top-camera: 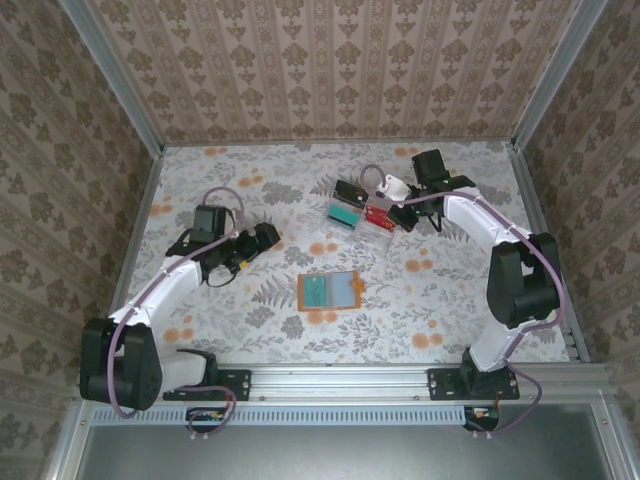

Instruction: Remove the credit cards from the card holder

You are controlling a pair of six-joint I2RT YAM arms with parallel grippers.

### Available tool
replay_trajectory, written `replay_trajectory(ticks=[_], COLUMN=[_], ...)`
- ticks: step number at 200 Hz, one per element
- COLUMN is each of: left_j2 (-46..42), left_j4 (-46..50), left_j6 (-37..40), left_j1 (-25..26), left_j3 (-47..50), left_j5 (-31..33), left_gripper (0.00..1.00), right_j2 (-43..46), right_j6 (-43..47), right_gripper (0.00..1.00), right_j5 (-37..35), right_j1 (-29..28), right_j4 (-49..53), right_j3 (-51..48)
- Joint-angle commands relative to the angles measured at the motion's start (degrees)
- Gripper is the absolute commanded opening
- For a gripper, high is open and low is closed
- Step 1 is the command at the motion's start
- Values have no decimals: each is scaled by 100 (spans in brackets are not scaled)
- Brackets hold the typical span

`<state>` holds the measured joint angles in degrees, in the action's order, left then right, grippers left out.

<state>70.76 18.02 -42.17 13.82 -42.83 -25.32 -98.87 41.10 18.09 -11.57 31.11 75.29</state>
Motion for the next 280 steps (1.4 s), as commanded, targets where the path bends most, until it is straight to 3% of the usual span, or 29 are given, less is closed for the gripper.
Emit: replay_trajectory(ticks=[1,25,95,141,181,224,280], left_j2=[-115,-140,-271,-429,-456,-427,-116], left_j4=[45,60,79,193,286,377,428], left_j6=[108,113,68,75,-29,-145,-347], left_j1=[-38,-39,-38,-25,146,555,1188], left_j3=[58,63,130,207,231,197,221], left_j5=[-143,-175,-219,-2,175,523,722], left_gripper=[100,100,100,100,100,100,87], right_j2=[-69,0,775,1466,2121,2146,758], right_j6=[74,0,-666,-3291,-4935,-6782,-8471], right_gripper=[15,26,31,38,47,49,48], right_j5=[-116,-35,146,-559,-1403,-778,249], right_j1=[-27,-28,-24,-182,-875,-1589,-2593], right_j4=[38,0,-533,-1191,-832,-873,-1595], right_j3=[126,145,-127,-285,-430,-1028,-1367])
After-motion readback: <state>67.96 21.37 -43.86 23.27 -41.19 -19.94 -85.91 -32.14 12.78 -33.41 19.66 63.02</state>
